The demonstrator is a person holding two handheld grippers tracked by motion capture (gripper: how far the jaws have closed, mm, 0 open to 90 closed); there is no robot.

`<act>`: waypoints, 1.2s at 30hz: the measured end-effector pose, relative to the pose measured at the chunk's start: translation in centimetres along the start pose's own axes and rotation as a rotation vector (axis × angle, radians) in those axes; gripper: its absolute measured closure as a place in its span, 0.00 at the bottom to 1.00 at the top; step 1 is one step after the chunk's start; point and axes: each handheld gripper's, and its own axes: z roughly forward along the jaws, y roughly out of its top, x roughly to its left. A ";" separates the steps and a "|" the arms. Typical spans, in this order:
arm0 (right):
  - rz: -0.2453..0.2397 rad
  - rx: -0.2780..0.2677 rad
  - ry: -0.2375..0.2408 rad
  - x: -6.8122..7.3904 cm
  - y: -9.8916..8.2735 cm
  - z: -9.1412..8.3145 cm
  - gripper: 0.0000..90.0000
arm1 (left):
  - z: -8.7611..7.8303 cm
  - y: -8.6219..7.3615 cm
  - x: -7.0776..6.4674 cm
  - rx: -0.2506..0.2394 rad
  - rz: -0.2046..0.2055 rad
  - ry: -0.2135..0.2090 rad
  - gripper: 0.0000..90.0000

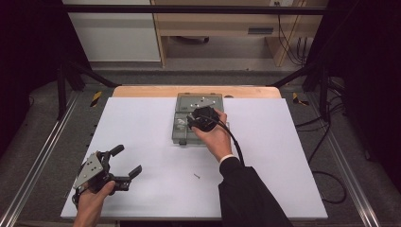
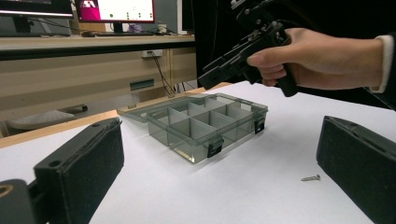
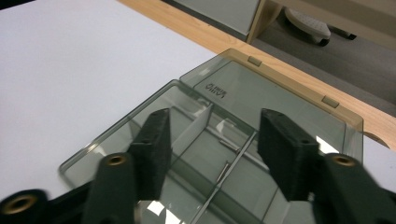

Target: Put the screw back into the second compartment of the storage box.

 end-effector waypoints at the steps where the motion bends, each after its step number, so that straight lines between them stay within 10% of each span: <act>1: -0.006 0.011 0.002 0.1 0.1 -0.3 0.39 | 0.0 0.0 0.0 0.000 0.000 -0.001 0.01; 10: -0.013 0.128 0.080 1.4 0.2 -2.7 0.15 | 0.0 0.0 -0.3 0.002 0.001 -0.007 0.01; 36: -0.025 0.248 0.219 2.3 -4.0 -8.1 0.07 | 0.0 -0.1 -0.1 0.007 0.002 -0.006 0.01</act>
